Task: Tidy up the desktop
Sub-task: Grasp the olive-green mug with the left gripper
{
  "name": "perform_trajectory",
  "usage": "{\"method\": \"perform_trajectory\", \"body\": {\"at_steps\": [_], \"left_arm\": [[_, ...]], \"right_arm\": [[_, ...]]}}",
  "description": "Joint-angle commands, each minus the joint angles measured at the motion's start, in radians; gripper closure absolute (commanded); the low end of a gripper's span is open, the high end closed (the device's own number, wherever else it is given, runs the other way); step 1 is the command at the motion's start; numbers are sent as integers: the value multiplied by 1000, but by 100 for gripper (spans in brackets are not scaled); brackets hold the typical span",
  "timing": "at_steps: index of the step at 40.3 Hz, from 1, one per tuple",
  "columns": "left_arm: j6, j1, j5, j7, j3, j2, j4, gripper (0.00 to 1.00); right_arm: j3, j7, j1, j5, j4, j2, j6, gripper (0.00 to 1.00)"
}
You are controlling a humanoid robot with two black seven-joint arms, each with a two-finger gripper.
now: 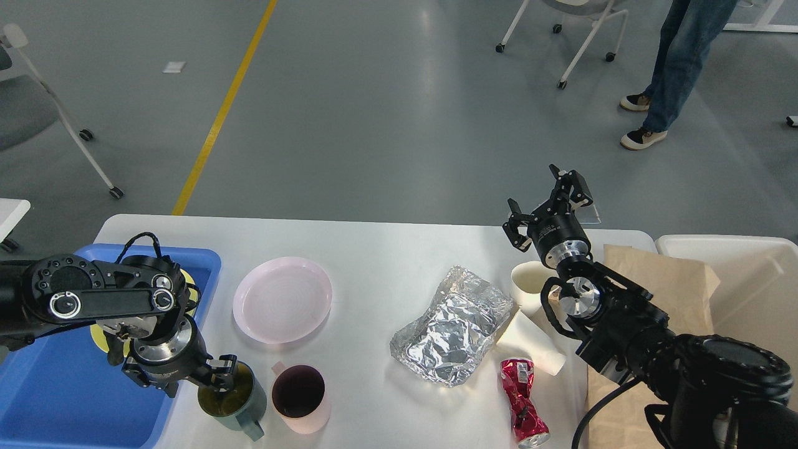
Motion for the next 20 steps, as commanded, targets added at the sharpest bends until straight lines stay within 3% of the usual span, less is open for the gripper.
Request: {"method": "perform_trajectory", "body": {"at_steps": [1, 20], "left_arm": [[-3, 2, 2, 0, 0, 0, 9, 37], [-28, 23, 0, 2, -3, -2, 29, 67]], "right_arm": [[0, 0, 0, 0, 1, 0, 0, 0], [0, 0, 0, 0, 0, 0, 0, 0]]}}
